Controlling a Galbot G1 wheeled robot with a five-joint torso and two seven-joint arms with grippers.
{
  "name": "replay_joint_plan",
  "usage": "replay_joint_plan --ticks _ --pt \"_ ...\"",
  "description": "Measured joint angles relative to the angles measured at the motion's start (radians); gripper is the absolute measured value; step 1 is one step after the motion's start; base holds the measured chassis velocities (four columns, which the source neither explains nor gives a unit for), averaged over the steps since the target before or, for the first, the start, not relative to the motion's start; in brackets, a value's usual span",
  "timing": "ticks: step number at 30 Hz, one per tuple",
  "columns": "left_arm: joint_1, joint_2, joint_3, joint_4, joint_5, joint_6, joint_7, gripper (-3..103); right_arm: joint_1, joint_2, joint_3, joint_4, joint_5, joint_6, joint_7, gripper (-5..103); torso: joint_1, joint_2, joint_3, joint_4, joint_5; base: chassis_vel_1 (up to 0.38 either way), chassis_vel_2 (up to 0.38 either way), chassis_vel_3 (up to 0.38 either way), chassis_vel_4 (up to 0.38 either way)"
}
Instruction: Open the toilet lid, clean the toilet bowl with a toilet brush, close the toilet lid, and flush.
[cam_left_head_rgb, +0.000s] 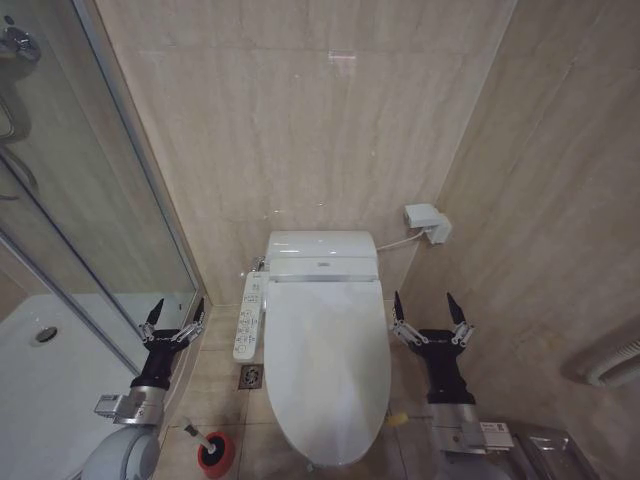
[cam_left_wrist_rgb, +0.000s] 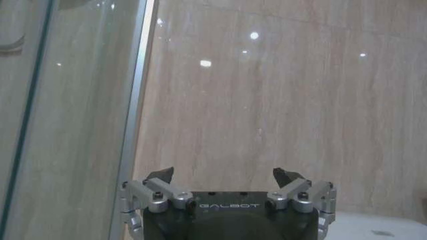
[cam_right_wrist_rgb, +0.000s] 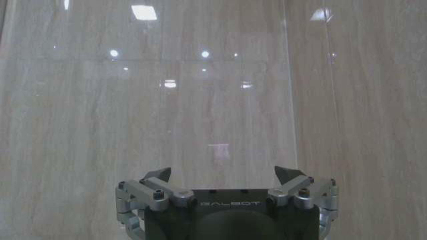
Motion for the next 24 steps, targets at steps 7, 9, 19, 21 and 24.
replay_joint_plan --ticks 7,9,19,21,24 --pt "-0.010 0.008 -0.002 0.021 -0.002 -0.001 0.000 97 0.000 0.000 0.000 0.000 0.000 0.000 0.000 100 0.001 0.000 0.000 0.0002 0.0000 -0.061 0.063 0.057 -0.062" --pt "-0.012 0.010 -0.004 0.026 -0.003 -0.003 0.001 97 0.000 0.000 0.000 0.000 0.000 0.000 0.000 100 0.001 0.000 0.000 0.0002 -0.0001 -0.085 0.089 0.080 -0.071" --pt "-0.008 0.008 -0.004 0.029 -0.003 -0.011 0.004 97 0.000 0.000 0.000 0.000 0.000 0.000 0.000 100 0.000 0.000 0.000 0.0001 0.0000 -0.018 0.019 0.018 -0.014" --pt "-0.007 0.008 -0.004 0.026 -0.003 -0.011 0.004 97 0.000 0.000 0.000 0.000 0.000 0.000 0.000 100 0.000 0.000 0.000 0.0002 -0.0001 0.000 0.000 0.000 0.000" --pt "-0.006 0.008 -0.004 0.021 -0.003 -0.011 0.004 97 0.000 0.000 0.000 0.000 0.000 0.000 0.000 100 0.000 0.000 0.000 0.0003 -0.0001 -0.025 0.039 0.036 -0.050"
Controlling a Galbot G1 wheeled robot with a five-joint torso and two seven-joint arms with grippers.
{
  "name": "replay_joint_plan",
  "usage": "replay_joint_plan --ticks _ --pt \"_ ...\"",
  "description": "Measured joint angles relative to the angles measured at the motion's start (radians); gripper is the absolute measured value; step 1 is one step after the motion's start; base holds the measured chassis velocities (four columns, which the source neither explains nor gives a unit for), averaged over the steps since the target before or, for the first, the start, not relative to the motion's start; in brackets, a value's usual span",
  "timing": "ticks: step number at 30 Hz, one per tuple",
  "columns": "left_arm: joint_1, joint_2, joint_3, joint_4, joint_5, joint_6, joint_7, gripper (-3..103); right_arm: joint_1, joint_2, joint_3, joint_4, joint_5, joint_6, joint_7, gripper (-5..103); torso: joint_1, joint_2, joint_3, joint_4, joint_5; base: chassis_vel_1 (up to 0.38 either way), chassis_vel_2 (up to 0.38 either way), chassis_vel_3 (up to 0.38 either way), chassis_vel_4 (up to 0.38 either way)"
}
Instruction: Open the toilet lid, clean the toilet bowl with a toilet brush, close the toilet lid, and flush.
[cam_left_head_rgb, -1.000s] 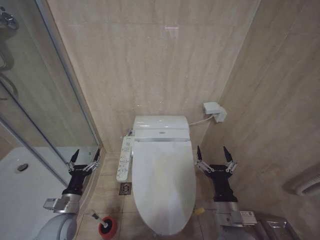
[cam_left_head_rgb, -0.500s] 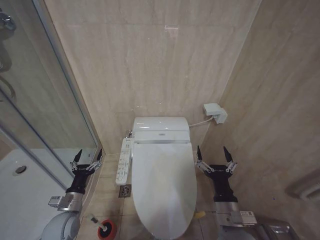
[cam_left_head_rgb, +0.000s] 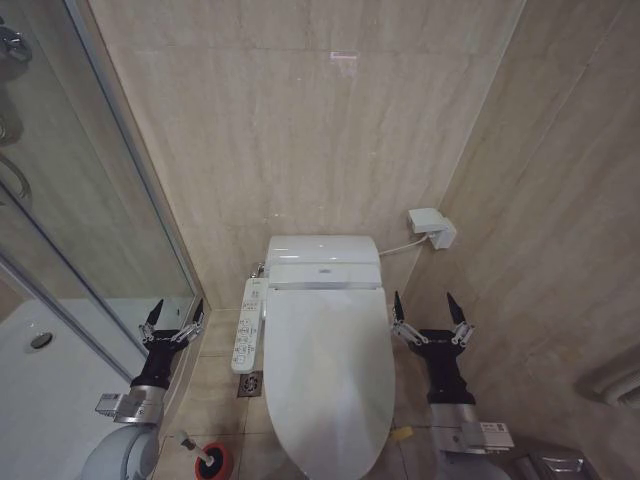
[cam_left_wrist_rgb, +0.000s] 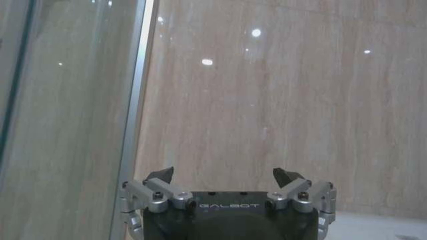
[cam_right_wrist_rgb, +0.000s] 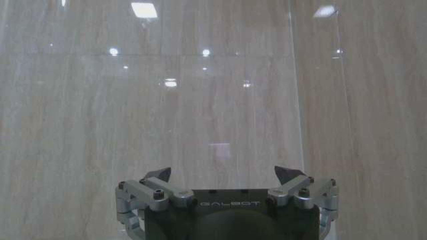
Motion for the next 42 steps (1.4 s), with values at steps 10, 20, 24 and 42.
replay_joint_plan --ticks 10,20,24,42 --pt "0.000 -0.001 0.001 0.000 0.000 0.000 0.000 97 0.000 0.000 0.000 0.000 0.000 0.000 0.000 100 0.001 0.000 0.000 -0.0002 0.0000 -0.077 0.070 0.073 -0.085" --pt "0.003 0.000 0.000 0.001 0.002 0.000 0.002 97 0.000 0.000 0.000 0.000 0.000 0.000 0.000 100 0.000 0.000 0.000 0.0000 0.0000 -0.004 0.002 0.000 -0.005" --pt "0.001 0.000 0.002 0.000 0.003 0.002 0.002 97 0.000 0.000 0.000 0.000 0.000 0.000 0.000 100 0.000 0.000 0.000 -0.0001 0.0001 -0.059 0.049 0.054 -0.059" --pt "-0.010 0.012 0.004 0.006 -0.001 0.009 -0.001 97 0.000 0.000 0.000 0.000 0.000 0.000 0.000 100 0.000 0.000 0.000 0.0002 0.0001 -0.051 0.055 0.054 -0.040"
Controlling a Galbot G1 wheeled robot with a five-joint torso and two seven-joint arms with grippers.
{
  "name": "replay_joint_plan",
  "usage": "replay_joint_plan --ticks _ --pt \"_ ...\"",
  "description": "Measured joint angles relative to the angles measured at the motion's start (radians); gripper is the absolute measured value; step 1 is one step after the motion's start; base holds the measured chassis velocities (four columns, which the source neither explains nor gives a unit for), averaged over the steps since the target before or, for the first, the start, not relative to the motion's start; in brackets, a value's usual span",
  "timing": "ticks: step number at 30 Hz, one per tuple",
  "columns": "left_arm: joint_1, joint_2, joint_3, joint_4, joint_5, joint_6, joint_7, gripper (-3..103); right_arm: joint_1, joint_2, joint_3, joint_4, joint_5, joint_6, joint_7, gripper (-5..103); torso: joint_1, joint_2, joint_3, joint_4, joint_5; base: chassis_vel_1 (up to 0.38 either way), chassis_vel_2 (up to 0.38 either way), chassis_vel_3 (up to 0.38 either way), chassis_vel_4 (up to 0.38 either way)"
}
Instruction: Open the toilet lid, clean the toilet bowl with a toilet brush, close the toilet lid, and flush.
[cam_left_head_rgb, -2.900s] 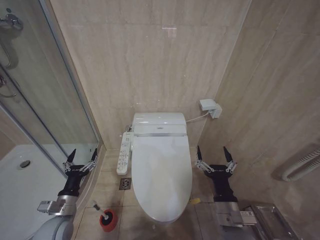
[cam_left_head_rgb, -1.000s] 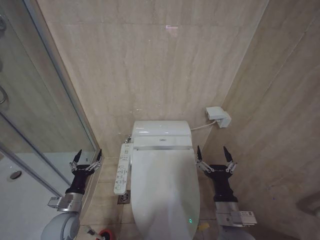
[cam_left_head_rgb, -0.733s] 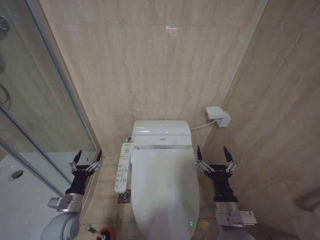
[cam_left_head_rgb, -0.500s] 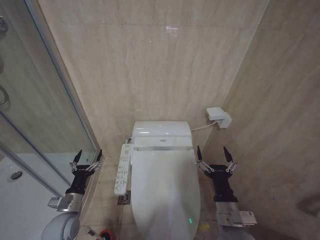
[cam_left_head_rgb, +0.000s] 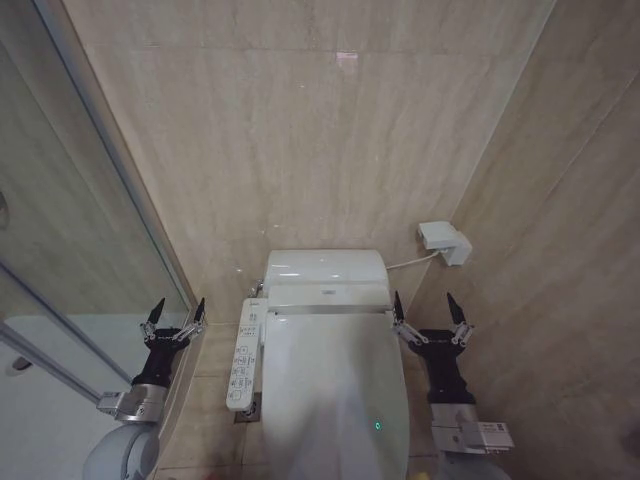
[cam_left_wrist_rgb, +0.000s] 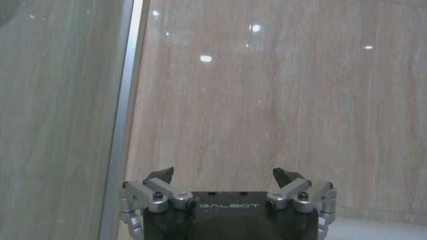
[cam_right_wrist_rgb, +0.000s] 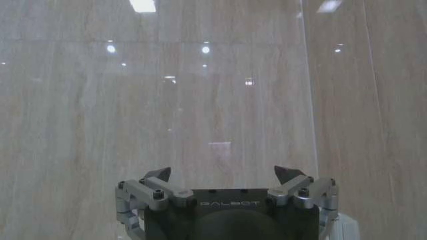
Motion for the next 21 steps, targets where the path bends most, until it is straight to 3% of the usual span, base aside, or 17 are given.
replay_joint_plan --ticks 10,11,18,19,21 --pt "-0.037 0.031 -0.003 0.027 -0.045 0.038 -0.017 98 0.000 0.000 0.000 0.000 0.000 0.000 0.000 100 0.001 0.000 0.000 -0.0003 -0.0001 0.000 0.000 0.000 0.000" --pt "-0.046 0.035 -0.003 0.039 -0.050 0.040 -0.018 72 0.000 0.000 0.000 0.000 0.000 0.000 0.000 100 0.001 0.000 0.000 -0.0003 -0.0001 0.000 0.000 0.000 0.000" --pt "-0.108 0.071 0.012 0.120 -0.063 0.044 -0.018 72 0.000 0.000 0.000 0.000 0.000 0.000 0.000 100 0.001 0.000 0.000 -0.0002 -0.0002 0.000 0.000 0.000 0.000" --pt "-0.119 0.080 0.018 0.134 -0.065 0.045 -0.018 45 0.000 0.000 0.000 0.000 0.000 0.000 0.000 100 0.001 0.000 0.000 -0.0003 -0.0002 0.000 0.000 0.000 0.000" --pt "-0.136 0.094 0.030 0.155 -0.072 0.047 -0.017 45 0.000 0.000 0.000 0.000 0.000 0.000 0.000 100 0.001 0.000 0.000 -0.0003 -0.0002 0.000 0.000 0.000 0.000"
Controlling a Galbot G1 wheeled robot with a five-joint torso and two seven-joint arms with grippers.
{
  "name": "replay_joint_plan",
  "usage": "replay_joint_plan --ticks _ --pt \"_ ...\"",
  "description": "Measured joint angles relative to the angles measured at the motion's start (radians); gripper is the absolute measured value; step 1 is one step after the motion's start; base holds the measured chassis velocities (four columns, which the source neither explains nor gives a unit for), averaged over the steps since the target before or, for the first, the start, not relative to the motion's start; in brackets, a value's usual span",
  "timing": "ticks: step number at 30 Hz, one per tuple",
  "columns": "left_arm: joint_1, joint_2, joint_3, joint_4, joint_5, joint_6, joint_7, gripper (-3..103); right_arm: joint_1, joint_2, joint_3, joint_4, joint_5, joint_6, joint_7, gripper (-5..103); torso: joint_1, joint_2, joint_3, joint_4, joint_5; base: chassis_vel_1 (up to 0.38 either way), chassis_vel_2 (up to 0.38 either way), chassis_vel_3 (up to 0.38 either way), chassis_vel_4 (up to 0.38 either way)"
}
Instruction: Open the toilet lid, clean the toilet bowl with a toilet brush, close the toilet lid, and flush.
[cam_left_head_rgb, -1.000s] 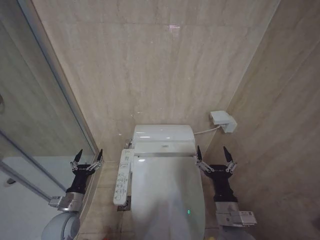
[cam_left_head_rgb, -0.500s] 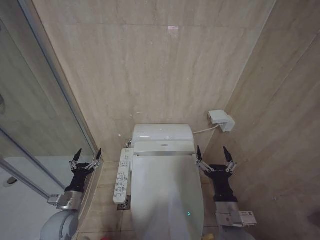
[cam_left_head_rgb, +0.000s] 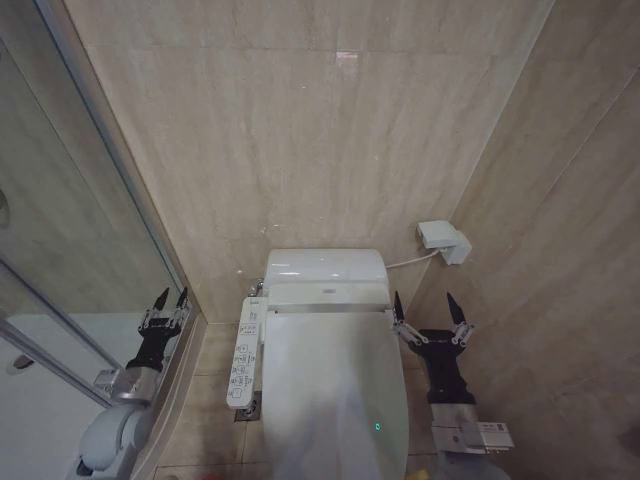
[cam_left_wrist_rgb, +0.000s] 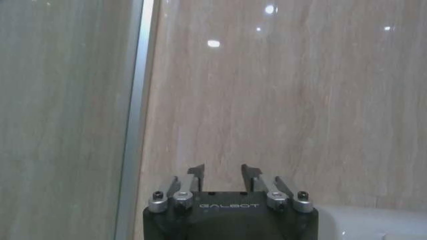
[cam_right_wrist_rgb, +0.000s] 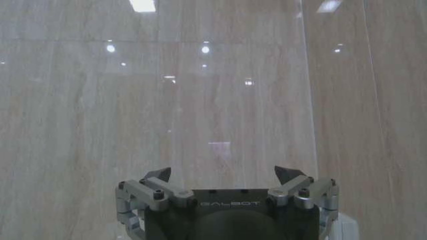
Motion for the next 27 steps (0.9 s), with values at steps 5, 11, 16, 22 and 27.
replay_joint_plan --ticks 5,11,16,22,27 --pt "-0.087 0.059 0.081 0.088 -0.011 0.002 0.011 45 0.000 0.000 0.000 0.000 0.000 0.000 0.000 100 0.000 0.000 0.000 0.0001 -0.0001 0.000 0.000 0.000 0.000" --pt "-0.195 0.082 0.172 0.155 -0.010 0.001 0.016 19 0.000 0.000 0.000 0.000 0.000 0.000 0.000 100 0.000 0.000 0.000 -0.0002 0.0001 0.000 0.000 0.000 0.000" --pt "-0.293 0.067 0.232 0.255 -0.008 -0.012 0.020 0 0.000 0.000 0.000 0.000 0.000 0.000 0.000 100 0.000 0.000 0.000 0.0000 0.0001 0.000 0.000 0.000 0.000" --pt "-0.370 0.100 0.290 0.364 0.002 -0.042 0.042 0 0.000 0.000 0.000 0.000 0.000 0.000 0.000 100 0.000 0.000 0.000 0.0000 0.0001 0.000 0.000 0.000 0.000" --pt "-0.449 0.138 0.358 0.462 0.014 -0.084 0.106 0 0.000 0.000 0.000 0.000 0.000 0.000 0.000 100 0.000 0.000 0.000 0.0001 0.0001 0.000 0.000 0.000 0.000"
